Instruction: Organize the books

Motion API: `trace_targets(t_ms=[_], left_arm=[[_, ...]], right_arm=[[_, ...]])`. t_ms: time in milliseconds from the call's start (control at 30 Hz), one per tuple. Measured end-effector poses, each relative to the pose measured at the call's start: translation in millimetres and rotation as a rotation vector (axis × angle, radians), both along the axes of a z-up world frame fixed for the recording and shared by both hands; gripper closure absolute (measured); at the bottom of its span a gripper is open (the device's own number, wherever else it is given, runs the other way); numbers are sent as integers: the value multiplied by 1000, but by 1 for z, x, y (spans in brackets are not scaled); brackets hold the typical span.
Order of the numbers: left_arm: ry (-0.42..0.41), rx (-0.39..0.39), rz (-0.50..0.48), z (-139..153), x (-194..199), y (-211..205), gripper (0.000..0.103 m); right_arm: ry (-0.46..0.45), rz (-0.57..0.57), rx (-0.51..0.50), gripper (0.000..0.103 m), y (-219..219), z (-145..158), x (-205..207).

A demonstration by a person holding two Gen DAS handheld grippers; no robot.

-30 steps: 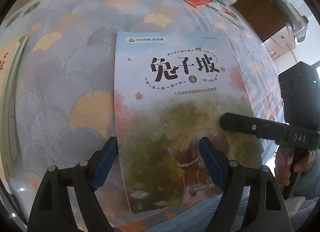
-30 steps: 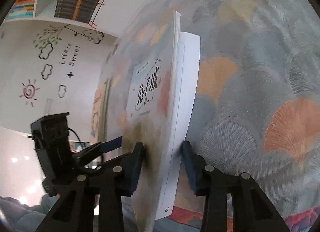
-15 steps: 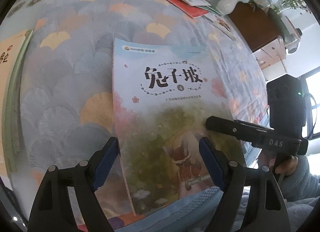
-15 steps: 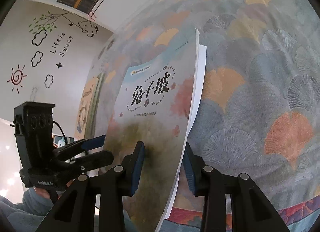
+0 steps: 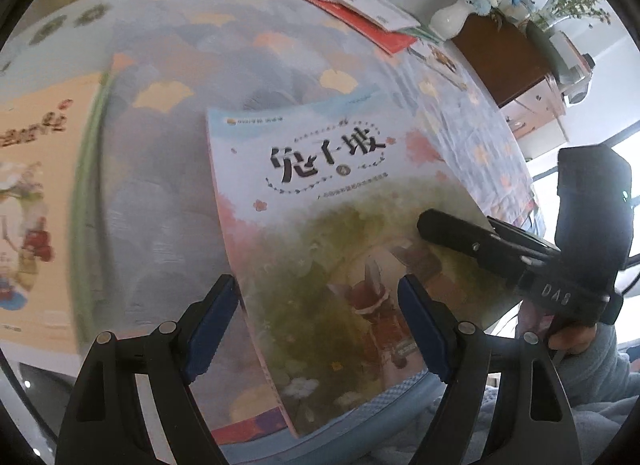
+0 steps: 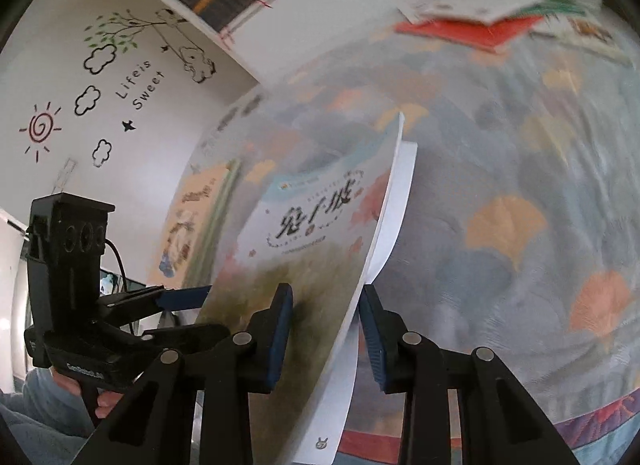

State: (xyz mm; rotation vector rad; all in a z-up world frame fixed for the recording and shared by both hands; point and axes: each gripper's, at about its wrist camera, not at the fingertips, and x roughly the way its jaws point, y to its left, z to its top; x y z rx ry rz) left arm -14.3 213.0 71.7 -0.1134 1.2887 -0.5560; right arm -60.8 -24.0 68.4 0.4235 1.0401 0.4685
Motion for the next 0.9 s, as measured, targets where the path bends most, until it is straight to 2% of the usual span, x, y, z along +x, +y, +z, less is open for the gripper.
trace_targets(t_ms=[100, 367, 533, 667, 833, 900], left_arm=[[-43, -8, 28, 14, 2, 18, 24], [-153, 2, 100, 43, 8, 61, 24], [-203, 61, 137, 51, 16, 88, 24], [-193, 113, 202, 45, 24, 126, 24], [-168, 199, 299, 31, 27, 167, 24], [-132, 162, 320, 24, 34, 184, 25]], right_arm=[[-58, 38, -46, 70, 28, 14, -3], [-129, 108, -38, 70, 75, 35, -6], [-165, 150, -44, 70, 109, 49, 12], [-207, 217, -60, 70, 149, 55, 29], [-265, 318, -114, 70, 218, 46, 41], [-282, 358, -99, 72, 238, 44, 39]])
